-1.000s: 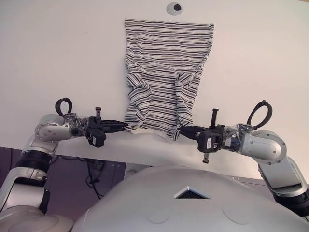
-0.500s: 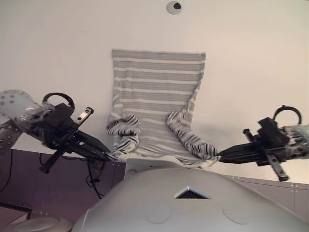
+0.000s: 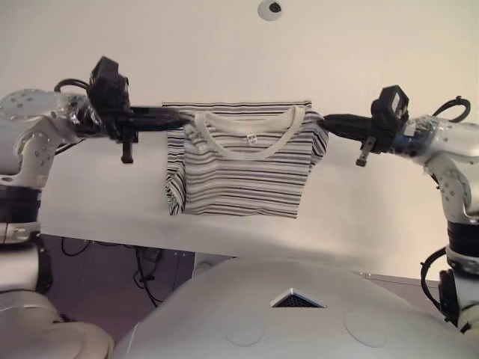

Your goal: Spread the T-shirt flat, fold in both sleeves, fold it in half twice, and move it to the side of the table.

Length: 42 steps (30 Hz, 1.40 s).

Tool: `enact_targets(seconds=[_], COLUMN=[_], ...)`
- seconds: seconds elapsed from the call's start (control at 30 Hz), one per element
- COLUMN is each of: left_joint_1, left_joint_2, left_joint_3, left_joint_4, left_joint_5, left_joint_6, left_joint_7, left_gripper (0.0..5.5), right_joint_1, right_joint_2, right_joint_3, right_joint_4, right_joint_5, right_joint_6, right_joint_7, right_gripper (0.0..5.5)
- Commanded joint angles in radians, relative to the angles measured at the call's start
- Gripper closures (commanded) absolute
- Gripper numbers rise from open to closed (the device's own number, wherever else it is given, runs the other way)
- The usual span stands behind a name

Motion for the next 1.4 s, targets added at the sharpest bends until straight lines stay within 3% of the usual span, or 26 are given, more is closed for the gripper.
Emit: enact_targets(seconds=[0.03,0.43,0.47,0.6,0.67,0.8,0.87,1.0,1.07,1.13,1.2,1.27,1.37,1.4], left_joint_1=[-0.039,-0.116,-0.126,-0.173,-0.187,-0.188,-0.115,-0.064,-0.065,-0.099,-0.215,-0.336,-0.55,-0.642], left_joint_2=[-0.053,-0.208,-0.231,-0.263,-0.247,-0.238,-0.202,-0.154,-0.112,-0.097,-0.101,-0.14,-0.252,-0.287], left_joint_3=[0.01,0.008,0.018,0.035,0.029,0.111,0.072,-0.034,-0.145,-0.284,-0.438,-0.529,-0.635,-0.704], left_joint_4=[0.116,0.412,0.429,0.542,0.578,0.403,0.19,-0.068,-0.057,0.091,0.345,0.538,0.73,0.777], left_joint_5=[0.119,0.392,0.401,0.474,0.552,0.403,0.306,0.288,0.437,0.682,0.997,1.201,1.413,1.523], left_joint_6=[-0.066,-0.279,-0.29,-0.34,-0.447,-0.376,-0.263,-0.184,-0.307,-0.566,-0.869,-1.046,-1.173,-1.176], left_joint_7=[0.013,0.062,0.089,0.177,0.246,0.101,-0.055,-0.195,-0.271,-0.268,-0.115,0.079,0.429,0.615], left_gripper=[5.49,5.49,5.5,4.7,4.44,4.44,4.44,4.44,4.44,4.44,4.44,4.44,4.44,4.44], right_joint_1=[-0.075,-0.106,-0.116,-0.132,-0.133,-0.121,-0.127,-0.17,-0.201,-0.23,-0.235,-0.231,-0.177,-0.154], right_joint_2=[0.068,0.186,0.199,0.211,0.187,0.152,0.116,0.055,0.048,0.05,0.056,0.053,0.008,0.009], right_joint_3=[0.057,0.112,0.102,0.087,0.093,0.083,0.15,0.271,0.306,0.349,0.39,0.428,0.471,0.467], right_joint_4=[0.073,0.22,0.24,0.279,0.276,0.164,0.171,0.274,0.327,0.371,0.385,0.393,0.301,0.246], right_joint_5=[-0.05,-0.135,-0.134,-0.147,-0.182,-0.099,-0.173,-0.388,-0.461,-0.53,-0.561,-0.594,-0.591,-0.536], right_joint_6=[-0.04,-0.076,-0.087,-0.129,-0.188,-0.219,-0.288,-0.467,-0.53,-0.581,-0.583,-0.572,-0.444,-0.391], right_joint_7=[-0.045,-0.163,-0.182,-0.209,-0.209,-0.069,-0.007,0.025,0.019,0.022,0.054,0.082,0.187,0.218], right_gripper=[5.48,5.48,5.25,4.51,4.28,4.28,4.28,4.28,4.28,4.28,4.28,4.28,4.28,4.28])
